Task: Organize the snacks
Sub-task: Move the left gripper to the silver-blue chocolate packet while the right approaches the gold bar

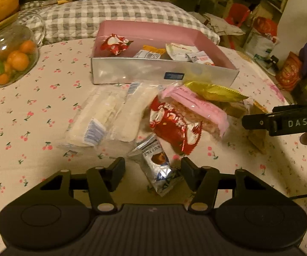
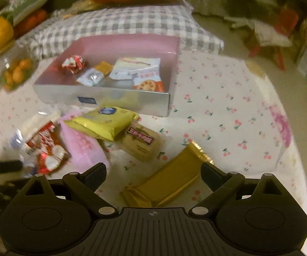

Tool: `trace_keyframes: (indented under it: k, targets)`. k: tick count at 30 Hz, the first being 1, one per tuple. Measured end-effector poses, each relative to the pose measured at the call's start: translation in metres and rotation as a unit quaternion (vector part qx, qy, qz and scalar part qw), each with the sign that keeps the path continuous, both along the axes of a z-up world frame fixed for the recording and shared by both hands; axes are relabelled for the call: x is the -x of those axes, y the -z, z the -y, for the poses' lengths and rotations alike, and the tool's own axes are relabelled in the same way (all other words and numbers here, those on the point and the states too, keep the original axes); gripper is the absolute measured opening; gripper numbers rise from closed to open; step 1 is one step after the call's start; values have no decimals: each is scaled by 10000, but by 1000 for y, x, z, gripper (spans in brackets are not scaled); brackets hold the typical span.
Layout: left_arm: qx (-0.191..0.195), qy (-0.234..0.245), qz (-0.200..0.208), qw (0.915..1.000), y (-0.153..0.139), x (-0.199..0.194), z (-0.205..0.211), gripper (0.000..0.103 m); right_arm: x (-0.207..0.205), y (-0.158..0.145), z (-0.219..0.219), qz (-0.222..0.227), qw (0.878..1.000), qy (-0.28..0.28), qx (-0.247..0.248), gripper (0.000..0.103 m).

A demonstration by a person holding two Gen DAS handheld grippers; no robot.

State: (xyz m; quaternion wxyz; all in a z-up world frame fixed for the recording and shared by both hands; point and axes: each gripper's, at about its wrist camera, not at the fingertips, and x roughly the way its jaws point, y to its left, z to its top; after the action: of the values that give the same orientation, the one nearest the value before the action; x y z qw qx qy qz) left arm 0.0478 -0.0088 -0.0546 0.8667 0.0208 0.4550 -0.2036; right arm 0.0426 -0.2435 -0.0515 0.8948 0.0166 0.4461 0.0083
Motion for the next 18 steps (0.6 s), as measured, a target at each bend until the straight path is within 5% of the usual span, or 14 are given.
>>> trace_keyframes:
  k: [10, 14, 18]
  targets:
    - [-285, -36, -76, 9996, -2, 1, -20, 51, 15, 17, 11, -516, 9982, 4, 321, 97]
    - [-563, 8, -34, 9984, -3, 5, -23, 51, 23, 18, 27, -559, 9980, 158, 257, 97]
    - [-419, -23, -60, 9991, -3, 4, -26, 50, 26, 14, 35, -405, 9990, 177, -72, 97]
